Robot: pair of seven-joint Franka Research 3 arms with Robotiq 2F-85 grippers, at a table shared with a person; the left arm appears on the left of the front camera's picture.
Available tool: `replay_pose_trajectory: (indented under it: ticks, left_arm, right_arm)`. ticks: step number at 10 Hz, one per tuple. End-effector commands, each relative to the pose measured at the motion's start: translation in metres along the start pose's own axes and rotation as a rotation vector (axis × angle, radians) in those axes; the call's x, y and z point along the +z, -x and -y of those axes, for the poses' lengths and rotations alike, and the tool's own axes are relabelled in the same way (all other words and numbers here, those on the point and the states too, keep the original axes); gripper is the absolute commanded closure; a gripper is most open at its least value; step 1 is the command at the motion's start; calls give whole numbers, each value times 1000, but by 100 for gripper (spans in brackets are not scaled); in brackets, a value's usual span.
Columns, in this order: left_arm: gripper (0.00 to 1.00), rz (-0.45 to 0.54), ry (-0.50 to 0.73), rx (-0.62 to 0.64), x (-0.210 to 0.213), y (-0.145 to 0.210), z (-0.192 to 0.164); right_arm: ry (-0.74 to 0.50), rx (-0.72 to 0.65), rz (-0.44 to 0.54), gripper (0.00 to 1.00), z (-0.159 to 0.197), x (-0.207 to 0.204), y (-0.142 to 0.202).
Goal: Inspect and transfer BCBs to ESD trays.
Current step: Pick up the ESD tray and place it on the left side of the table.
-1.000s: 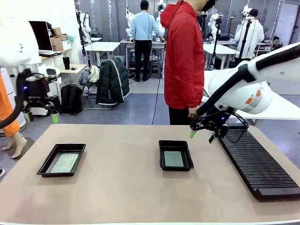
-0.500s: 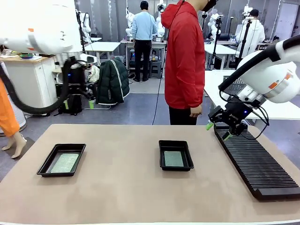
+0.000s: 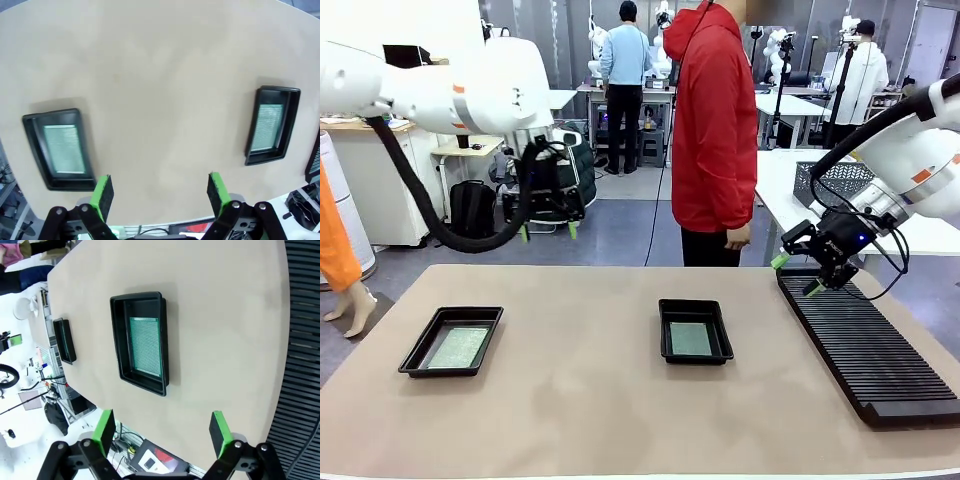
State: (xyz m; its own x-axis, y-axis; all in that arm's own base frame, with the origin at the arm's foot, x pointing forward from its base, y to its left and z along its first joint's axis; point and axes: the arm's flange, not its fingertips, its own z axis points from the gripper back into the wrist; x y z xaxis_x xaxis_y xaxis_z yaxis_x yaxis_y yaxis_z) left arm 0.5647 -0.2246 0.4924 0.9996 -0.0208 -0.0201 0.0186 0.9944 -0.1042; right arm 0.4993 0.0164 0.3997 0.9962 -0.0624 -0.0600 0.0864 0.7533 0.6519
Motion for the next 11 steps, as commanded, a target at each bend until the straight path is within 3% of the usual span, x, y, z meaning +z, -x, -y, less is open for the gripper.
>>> replay_pose_trajectory:
  ticks: [1,2,9,11]
  left_arm:
    - [0,12,36,32,-13,-2,26]
    - [0,10,37,42,-22,-3,43]
    - [0,32,27,4,-76,-3,141]
    - [0,50,40,-33,-94,2,152]
  right_arm:
    - [-47,24,3,0,7,-1,-11]
    - [0,0,0,0,0,0,0]
    - [0,0,0,0,0,0,0]
    - [0,0,0,0,0,0,0]
